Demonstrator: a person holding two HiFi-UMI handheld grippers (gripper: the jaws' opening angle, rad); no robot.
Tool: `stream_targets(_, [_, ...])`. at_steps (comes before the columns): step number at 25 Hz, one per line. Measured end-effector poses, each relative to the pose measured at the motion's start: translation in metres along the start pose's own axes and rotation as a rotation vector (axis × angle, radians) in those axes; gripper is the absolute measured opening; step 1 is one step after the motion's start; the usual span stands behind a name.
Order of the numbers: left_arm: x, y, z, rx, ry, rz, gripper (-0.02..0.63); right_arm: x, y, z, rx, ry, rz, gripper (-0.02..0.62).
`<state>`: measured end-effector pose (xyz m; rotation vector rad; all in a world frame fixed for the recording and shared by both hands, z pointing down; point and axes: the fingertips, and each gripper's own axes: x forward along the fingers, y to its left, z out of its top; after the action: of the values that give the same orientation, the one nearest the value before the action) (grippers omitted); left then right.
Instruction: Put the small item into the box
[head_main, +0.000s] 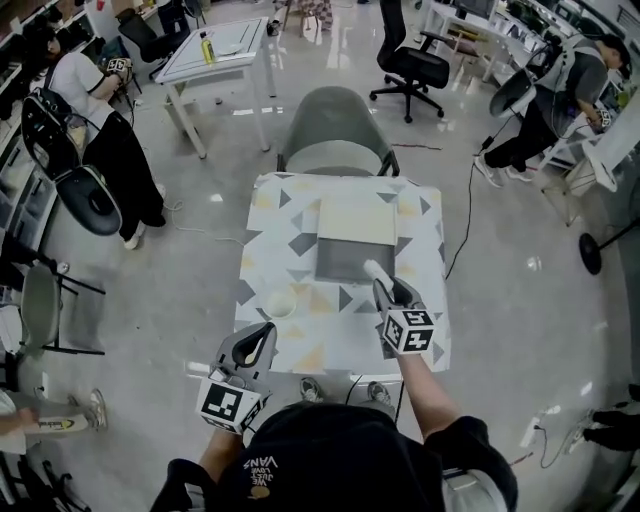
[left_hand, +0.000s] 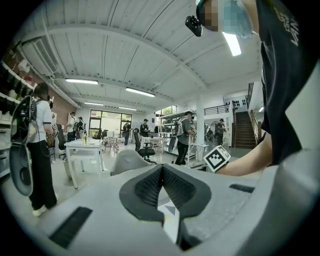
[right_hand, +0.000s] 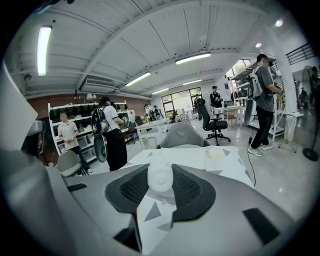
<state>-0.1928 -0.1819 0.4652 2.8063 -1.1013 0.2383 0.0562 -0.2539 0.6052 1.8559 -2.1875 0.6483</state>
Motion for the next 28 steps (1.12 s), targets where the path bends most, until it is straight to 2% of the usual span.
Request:
stream_targets(7, [0.006,0.011,-0.008,0.000,0.019,-0.014,0.006,0.041,-0.017,-0.026,-0.050,0.094,-0.048,0.126])
stream_targets(13, [0.006,0.020,-0.014,-0.017,0.032,0.010,0.006,0.068,-0.024,-0.044,-0.091,0.156,-0.059,0.126])
stream_targets(17, [0.006,0.024,-0.014,-0.006,0.026,0.019,0.006,0.081,-0.023,-0.052,-0.115,0.194,-0.044,0.126])
stream_targets(22, [0.005,0.023,-0.014,0.007,0.023,0.027,0.006,0.097,-0.015,-0.058,-0.215,0.260,0.009,0.126])
stream_targets(28, [0.000,0.021,-0.021,0.011,0.044,0.061,0.006,0.118,-0.016,-0.062,-0.295,0.330,0.011,0.126])
